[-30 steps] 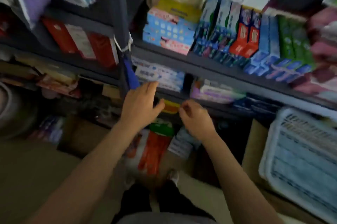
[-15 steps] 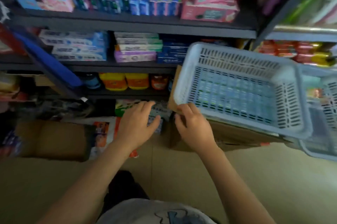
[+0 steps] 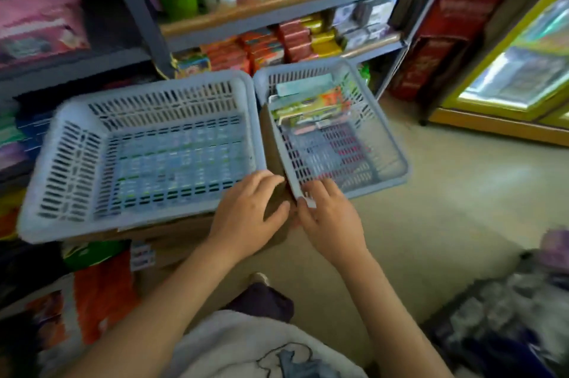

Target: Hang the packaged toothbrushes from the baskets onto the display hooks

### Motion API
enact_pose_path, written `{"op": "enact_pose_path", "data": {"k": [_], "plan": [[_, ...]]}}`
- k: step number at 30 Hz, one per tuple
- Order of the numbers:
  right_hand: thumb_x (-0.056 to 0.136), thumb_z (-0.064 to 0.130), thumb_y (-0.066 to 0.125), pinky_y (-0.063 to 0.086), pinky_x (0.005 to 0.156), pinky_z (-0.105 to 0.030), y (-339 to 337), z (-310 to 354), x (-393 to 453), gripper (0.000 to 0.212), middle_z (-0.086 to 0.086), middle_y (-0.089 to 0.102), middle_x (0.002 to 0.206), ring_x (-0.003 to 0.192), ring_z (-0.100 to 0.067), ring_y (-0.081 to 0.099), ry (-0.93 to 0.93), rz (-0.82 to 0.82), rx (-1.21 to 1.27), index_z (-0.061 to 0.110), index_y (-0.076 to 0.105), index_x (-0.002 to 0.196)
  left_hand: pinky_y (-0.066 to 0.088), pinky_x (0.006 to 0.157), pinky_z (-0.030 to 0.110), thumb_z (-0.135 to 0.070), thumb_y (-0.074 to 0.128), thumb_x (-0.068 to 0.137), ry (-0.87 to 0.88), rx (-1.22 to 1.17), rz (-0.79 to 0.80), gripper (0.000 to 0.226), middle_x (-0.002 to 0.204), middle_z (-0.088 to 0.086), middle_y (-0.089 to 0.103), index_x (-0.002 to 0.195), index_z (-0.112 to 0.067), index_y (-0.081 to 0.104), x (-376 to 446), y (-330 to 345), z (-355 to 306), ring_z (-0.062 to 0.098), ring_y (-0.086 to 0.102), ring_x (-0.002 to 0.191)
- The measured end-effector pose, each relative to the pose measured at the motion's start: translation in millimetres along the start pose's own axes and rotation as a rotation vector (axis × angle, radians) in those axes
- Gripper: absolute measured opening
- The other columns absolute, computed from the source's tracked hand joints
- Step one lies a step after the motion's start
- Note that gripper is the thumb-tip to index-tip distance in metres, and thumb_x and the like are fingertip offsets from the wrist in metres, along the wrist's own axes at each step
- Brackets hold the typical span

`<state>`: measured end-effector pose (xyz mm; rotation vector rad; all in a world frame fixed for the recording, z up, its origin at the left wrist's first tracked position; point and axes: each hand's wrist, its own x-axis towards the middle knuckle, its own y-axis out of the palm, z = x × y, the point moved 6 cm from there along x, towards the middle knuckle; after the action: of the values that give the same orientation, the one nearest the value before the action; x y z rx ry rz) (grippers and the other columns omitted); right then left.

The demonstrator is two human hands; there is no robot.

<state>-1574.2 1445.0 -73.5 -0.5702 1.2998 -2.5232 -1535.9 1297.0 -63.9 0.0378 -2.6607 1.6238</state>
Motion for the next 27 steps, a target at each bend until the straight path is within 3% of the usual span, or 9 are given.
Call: {"op": "enact_pose_path", "data": {"k": [5, 9, 13, 16, 20, 24, 27], "plan": [[0.092, 0.027, 0.055, 0.044, 0.056, -0.035, -2.0, -81.3, 61.2, 0.024, -0.008, 0.061, 0.095, 0.079, -0.032, 0.062, 0.013, 0.116, -0.074, 0.008, 0.064, 0.103, 0.048, 0.098, 0.043, -0.045, 0.044, 0.096, 0.058, -0.047, -0.012, 0.049, 0.126, 0.006, 0.062, 0.124, -0.01, 0.064, 88.5, 48.8, -8.7, 0.023, 0.053, 0.12], [0.092, 0.022, 0.063, 0.051, 0.062, -0.041, -9.8, -132.0, 115.9, 0.022, -0.013, 0.062, 0.1, 0.086, -0.038, 0.064, 0.015, 0.195, -0.061, 0.006, 0.066, 0.107, 0.049, 0.101, 0.046, -0.046, 0.042, 0.098, -0.053, -0.078, -0.062, 0.051, 0.133, 0.009, 0.058, 0.128, -0.009, 0.061, 146.3, 70.0, -14.7, 0.025, 0.05, 0.125], [0.095, 0.028, 0.056, 0.051, 0.07, -0.043, 7.1, -167.3, 179.4, 0.031, -0.015, 0.063, 0.109, 0.096, -0.039, 0.063, -0.005, 0.308, -0.038, 0.005, 0.065, 0.114, 0.023, 0.121, 0.044, -0.046, 0.051, 0.1, -0.348, -0.036, -0.089, 0.069, 0.163, 0.015, 0.024, 0.154, -0.008, 0.033, 188.4, 100.2, 4.5, 0.03, 0.022, 0.151], [0.097, 0.026, 0.055, 0.052, 0.074, -0.045, 35.3, -179.4, 227.3, 0.032, -0.015, 0.061, 0.113, 0.1, -0.038, 0.062, -0.132, 0.425, -0.007, 0.002, 0.063, 0.116, 0.007, 0.126, 0.045, -0.057, 0.039, 0.1, -0.562, 0.001, -0.067, 0.084, 0.168, 0.015, -0.007, 0.161, -0.009, 0.005, 201.8, 130.5, 19.2, 0.03, -0.005, 0.156], [0.099, 0.023, 0.056, 0.049, 0.088, -0.045, 80.9, -188.9, 270.2, 0.038, -0.015, 0.051, 0.132, 0.123, -0.034, 0.048, -0.346, 0.701, -0.082, 0.005, 0.052, 0.133, 0.008, 0.122, 0.052, -0.066, 0.026, 0.093, -0.861, 0.074, -0.149, 0.091, 0.167, 0.022, 0.003, 0.161, -0.007, 0.011, 200.5, 149.7, 25.7, 0.038, 0.006, 0.154], [0.099, 0.031, 0.057, 0.035, 0.111, -0.049, 107.8, -214.0, 310.4, 0.061, -0.015, 0.036, 0.151, 0.141, -0.034, 0.034, -0.434, 0.834, -0.268, 0.007, 0.033, 0.15, 0.04, 0.109, 0.06, -0.063, 0.035, 0.094, -1.058, -0.023, -0.188, 0.089, 0.161, 0.023, 0.025, 0.159, -0.006, 0.016, 187.5, 168.7, 14.5, 0.041, 0.033, 0.143], [0.1, 0.033, 0.058, 0.031, 0.115, -0.046, 128.1, -231.4, 325.6, 0.066, -0.015, 0.032, 0.155, 0.142, -0.034, 0.032, -0.463, 0.876, -0.369, 0.006, 0.029, 0.152, 0.028, 0.117, 0.055, -0.057, 0.044, 0.098, -1.13, -0.018, -0.19, 0.088, 0.166, 0.018, 0.014, 0.161, -0.007, 0.007, 180.2, 176.6, 6.1, 0.036, 0.022, 0.15]]}}
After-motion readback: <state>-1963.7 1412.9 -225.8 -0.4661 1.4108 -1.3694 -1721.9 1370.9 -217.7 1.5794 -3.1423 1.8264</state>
